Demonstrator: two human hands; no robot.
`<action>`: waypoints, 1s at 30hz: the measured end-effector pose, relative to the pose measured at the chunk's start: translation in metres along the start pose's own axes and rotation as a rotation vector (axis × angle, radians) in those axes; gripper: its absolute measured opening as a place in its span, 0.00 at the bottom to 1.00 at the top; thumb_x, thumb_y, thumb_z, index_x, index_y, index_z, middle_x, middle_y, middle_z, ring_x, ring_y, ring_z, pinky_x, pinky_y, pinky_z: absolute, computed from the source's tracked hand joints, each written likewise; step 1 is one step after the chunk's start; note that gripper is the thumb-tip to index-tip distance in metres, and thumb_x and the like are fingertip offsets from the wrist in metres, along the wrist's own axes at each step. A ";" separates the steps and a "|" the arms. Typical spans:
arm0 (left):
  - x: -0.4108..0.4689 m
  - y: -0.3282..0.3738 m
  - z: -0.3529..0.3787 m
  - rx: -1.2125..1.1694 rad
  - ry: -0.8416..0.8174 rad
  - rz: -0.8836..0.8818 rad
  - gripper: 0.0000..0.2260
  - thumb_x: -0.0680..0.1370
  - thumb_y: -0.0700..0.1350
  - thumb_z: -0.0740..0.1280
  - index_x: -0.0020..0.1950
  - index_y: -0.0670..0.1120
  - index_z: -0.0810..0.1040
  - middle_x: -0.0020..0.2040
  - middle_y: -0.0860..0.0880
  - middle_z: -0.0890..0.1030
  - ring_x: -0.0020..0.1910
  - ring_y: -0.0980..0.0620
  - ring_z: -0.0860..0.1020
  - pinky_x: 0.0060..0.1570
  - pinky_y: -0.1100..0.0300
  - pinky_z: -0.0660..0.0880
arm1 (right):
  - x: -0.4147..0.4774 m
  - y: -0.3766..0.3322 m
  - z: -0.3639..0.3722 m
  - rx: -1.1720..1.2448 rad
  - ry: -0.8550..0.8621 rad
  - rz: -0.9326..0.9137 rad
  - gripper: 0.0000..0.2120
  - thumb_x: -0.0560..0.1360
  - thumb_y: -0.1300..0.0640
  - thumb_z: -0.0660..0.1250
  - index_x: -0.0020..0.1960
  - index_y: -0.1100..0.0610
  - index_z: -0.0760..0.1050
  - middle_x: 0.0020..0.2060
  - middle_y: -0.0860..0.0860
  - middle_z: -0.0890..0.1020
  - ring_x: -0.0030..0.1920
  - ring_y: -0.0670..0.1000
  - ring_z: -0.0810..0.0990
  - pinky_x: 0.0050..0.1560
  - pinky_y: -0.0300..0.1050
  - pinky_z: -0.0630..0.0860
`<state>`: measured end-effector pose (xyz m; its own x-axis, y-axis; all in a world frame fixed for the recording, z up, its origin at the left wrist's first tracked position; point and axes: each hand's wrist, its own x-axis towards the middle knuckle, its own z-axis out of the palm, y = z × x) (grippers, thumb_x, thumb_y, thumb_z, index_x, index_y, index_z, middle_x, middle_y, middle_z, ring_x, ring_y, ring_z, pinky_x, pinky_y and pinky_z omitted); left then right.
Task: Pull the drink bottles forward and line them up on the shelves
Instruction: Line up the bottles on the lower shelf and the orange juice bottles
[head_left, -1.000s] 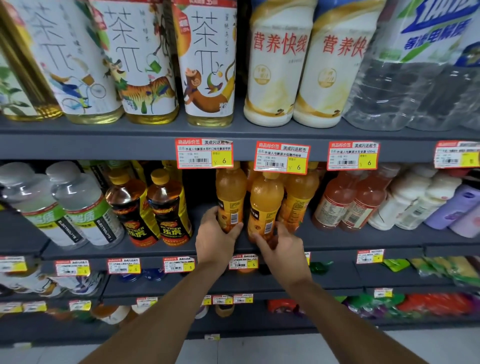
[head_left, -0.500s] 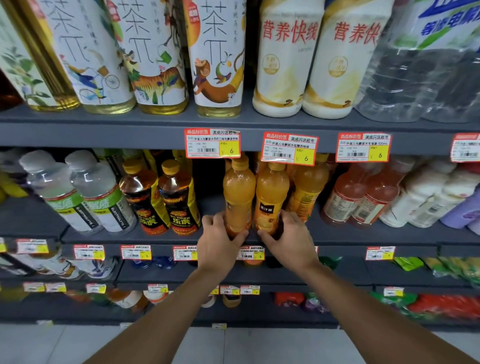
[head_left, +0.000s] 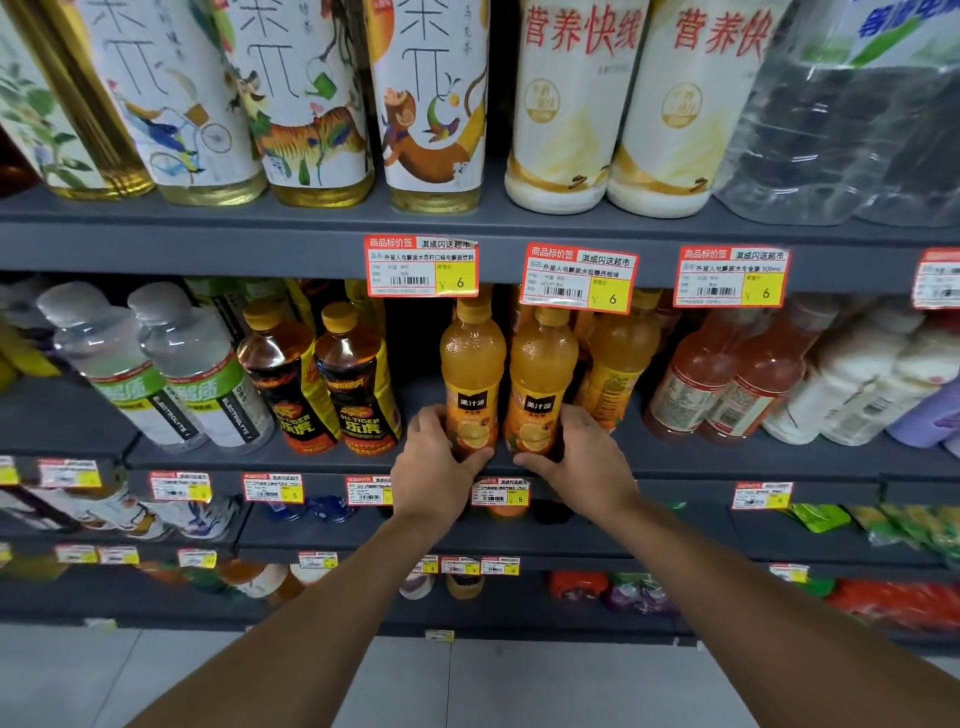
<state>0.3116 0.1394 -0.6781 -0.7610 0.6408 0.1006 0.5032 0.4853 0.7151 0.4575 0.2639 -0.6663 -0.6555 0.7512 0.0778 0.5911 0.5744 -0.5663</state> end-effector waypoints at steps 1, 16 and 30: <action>-0.001 0.001 0.001 0.009 0.007 -0.017 0.32 0.70 0.55 0.78 0.67 0.48 0.68 0.63 0.48 0.76 0.59 0.45 0.78 0.55 0.47 0.78 | 0.001 0.000 -0.002 -0.015 -0.019 -0.014 0.31 0.71 0.40 0.75 0.67 0.53 0.69 0.60 0.51 0.77 0.62 0.55 0.77 0.60 0.55 0.76; 0.020 -0.019 -0.017 0.020 -0.160 0.175 0.31 0.69 0.51 0.80 0.68 0.49 0.71 0.60 0.49 0.80 0.60 0.50 0.78 0.59 0.52 0.76 | 0.007 0.006 -0.003 -0.018 -0.070 -0.079 0.33 0.71 0.42 0.77 0.69 0.55 0.68 0.63 0.52 0.77 0.64 0.54 0.75 0.63 0.54 0.74; 0.027 -0.024 -0.014 -0.026 -0.164 0.149 0.31 0.66 0.52 0.82 0.64 0.50 0.72 0.56 0.51 0.80 0.54 0.53 0.78 0.51 0.61 0.73 | 0.007 0.011 0.000 -0.021 -0.057 -0.114 0.31 0.73 0.41 0.73 0.69 0.52 0.67 0.63 0.51 0.76 0.63 0.52 0.76 0.62 0.52 0.75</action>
<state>0.2731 0.1364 -0.6827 -0.6015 0.7933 0.0944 0.5925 0.3637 0.7188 0.4597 0.2753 -0.6716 -0.7445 0.6610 0.0940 0.5203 0.6627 -0.5386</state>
